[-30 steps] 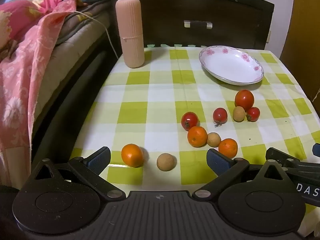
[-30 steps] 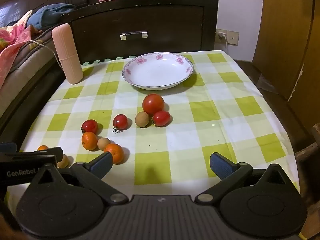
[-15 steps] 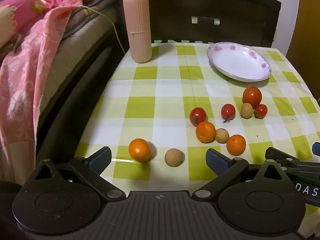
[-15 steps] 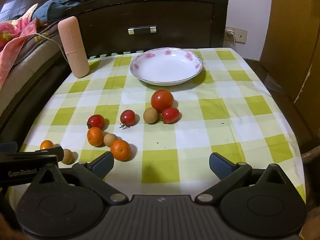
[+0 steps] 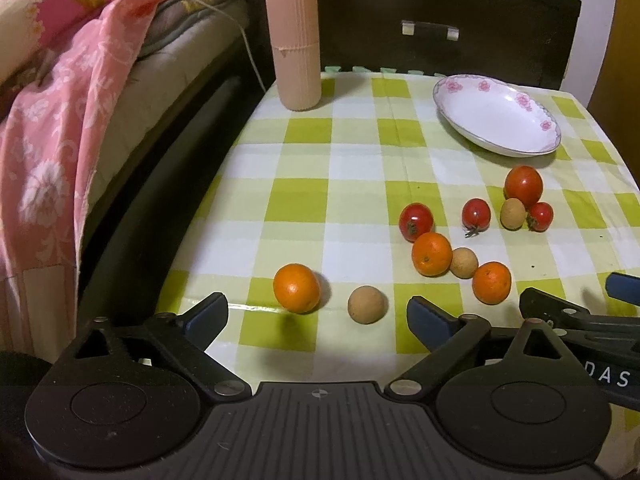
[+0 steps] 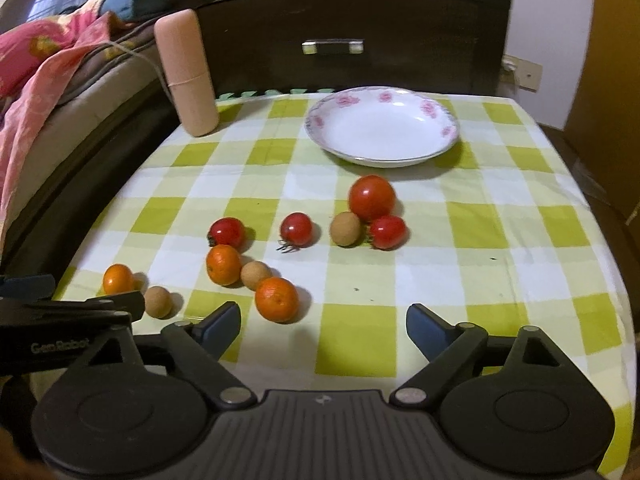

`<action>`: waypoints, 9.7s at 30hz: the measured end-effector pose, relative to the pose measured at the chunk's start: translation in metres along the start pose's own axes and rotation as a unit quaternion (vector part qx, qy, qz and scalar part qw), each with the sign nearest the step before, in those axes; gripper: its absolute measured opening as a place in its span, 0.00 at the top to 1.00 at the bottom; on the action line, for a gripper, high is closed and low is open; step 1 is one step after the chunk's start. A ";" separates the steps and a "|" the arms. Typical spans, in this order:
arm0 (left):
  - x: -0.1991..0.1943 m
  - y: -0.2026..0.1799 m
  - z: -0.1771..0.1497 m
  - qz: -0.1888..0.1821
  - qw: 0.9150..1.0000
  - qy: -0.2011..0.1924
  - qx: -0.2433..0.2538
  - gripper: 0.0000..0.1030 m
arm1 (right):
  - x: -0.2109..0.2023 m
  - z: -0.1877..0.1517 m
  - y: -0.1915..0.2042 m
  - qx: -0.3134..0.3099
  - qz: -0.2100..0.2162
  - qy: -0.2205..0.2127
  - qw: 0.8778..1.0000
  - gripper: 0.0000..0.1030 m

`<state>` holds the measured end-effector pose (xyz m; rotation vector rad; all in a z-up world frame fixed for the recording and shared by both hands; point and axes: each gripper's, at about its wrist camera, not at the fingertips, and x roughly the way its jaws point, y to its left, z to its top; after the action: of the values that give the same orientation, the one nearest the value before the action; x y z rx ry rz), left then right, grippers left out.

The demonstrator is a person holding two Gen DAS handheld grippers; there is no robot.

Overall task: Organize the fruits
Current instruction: 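Reach forward and grasp a mandarin orange with the right tool, then grasp a brown longan with the left tool while the right tool holds the orange, then carry the orange and the longan over the white flowered plate with both tools, then open both tools to drop the orange and longan into the plate, then move both tools back toward the remaining fruits on the tablecloth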

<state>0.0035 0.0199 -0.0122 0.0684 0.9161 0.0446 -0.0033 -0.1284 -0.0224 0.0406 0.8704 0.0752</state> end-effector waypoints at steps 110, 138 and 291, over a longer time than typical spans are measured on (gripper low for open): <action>0.037 -0.059 0.045 -0.170 0.984 0.004 0.052 0.69 | 0.031 0.034 -0.050 0.029 0.040 0.035 0.998 0.72; 0.065 -0.082 0.101 -0.194 0.980 -0.014 0.052 0.68 | 0.057 0.094 -0.083 0.063 0.024 0.001 0.998 0.72; 0.015 0.022 0.073 -0.139 0.990 -0.009 0.002 0.49 | 0.028 0.055 -0.003 -0.060 0.117 0.000 0.991 0.62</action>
<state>0.0706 0.0402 0.0219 -0.0544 0.8998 -0.2165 0.0569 -0.1297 -0.0090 0.0292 0.8571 0.3466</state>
